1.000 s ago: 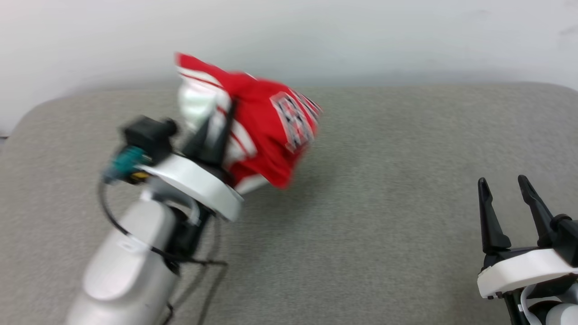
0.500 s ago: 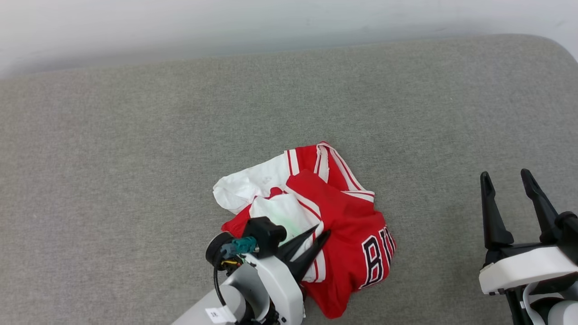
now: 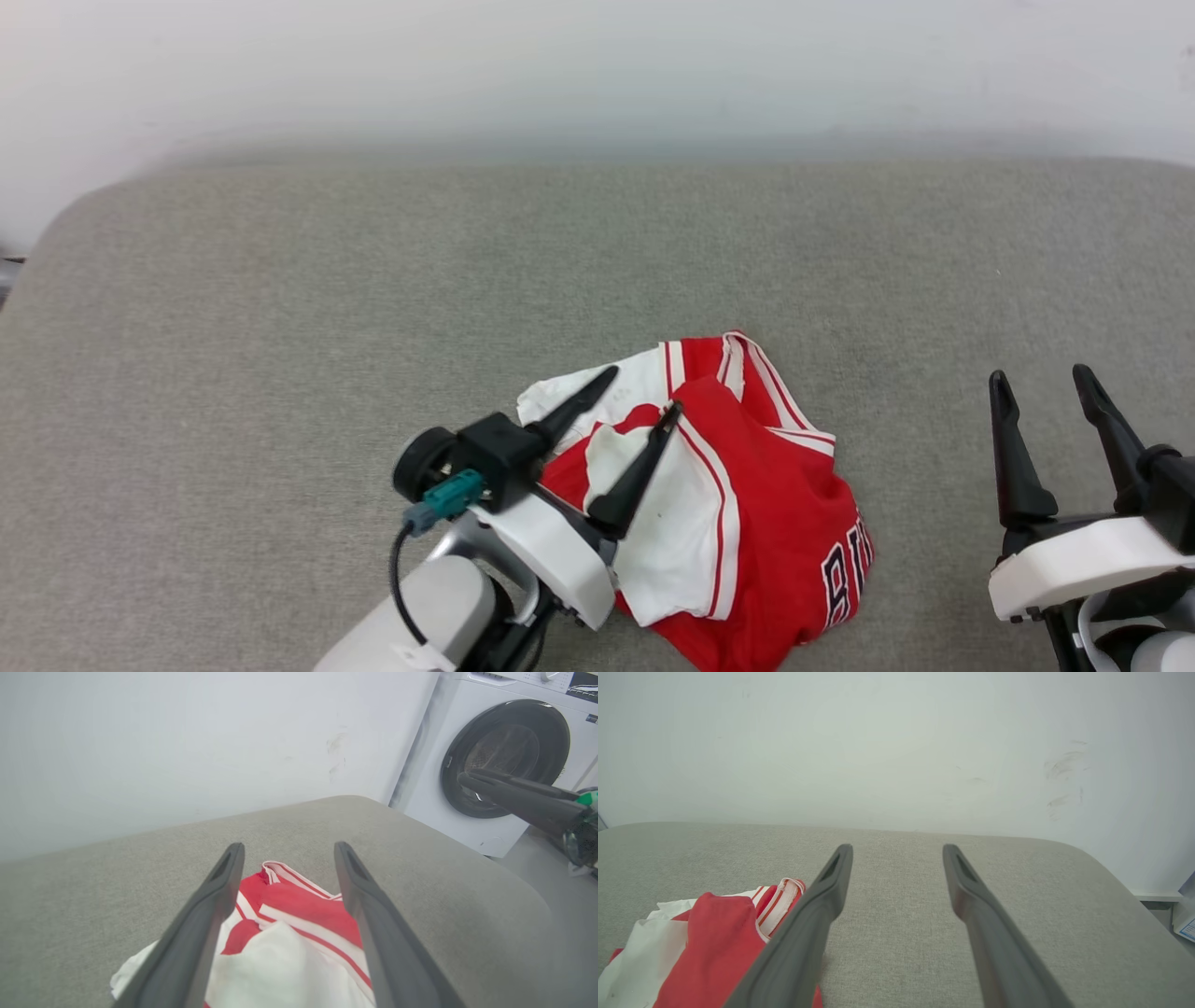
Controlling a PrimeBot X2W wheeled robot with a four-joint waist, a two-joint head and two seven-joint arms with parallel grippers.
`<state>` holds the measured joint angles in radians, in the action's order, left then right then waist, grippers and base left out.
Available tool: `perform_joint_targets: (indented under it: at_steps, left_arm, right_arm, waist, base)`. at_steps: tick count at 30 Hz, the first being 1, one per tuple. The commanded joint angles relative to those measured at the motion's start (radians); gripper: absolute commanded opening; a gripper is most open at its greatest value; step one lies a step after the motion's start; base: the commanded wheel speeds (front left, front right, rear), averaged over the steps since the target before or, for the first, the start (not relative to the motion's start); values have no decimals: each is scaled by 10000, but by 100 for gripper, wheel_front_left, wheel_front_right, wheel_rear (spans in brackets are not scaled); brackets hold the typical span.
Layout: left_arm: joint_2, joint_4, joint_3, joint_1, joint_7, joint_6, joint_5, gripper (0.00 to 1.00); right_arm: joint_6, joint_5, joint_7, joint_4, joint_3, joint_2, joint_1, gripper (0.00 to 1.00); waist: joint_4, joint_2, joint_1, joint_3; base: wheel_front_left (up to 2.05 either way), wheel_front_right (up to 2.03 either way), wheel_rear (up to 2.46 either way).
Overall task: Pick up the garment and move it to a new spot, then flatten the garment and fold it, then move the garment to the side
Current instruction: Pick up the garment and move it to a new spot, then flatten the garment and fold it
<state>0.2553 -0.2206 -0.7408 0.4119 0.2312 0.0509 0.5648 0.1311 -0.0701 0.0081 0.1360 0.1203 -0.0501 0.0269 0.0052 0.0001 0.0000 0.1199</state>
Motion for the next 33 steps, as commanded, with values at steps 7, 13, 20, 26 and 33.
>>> perform_joint_targets:
  at_steps: [7,13,20,26,33]
  left_arm:
    - [296,322,1227,-594,317,-901,-100,100]
    - [682,687,2559,-1392,350,-1504,-319,100]
    - [1035,1005,3903,-2454,340,-1887,-676,100]
    - [1068,1006,4316,-3002,341,-1759,-813,100]
    - [948,903,4395,-2995,342,-1597,-952,100]
  right_arm:
    - [-7,43,179,109,21,-4,-454,100]
    - [-7,-46,262,141,-28,-2,-756,100]
    - [-7,-285,333,188,7,-2,-1132,100]
    - [-7,-386,313,166,10,-2,-1268,100]
    - [-7,-380,404,152,44,-2,-1229,100]
  waist:
    - [534,-1,0,-711]
    - [595,-1,0,-1019]
    - [499,-1,0,-1260]
    - [434,-1,0,-1317]
    - [479,-1,0,-1312]
  base:
    - [0,0,0]
    - [0,0,0]
    - [0,0,0]
    - [0,0,0]
    - [0,0,0]
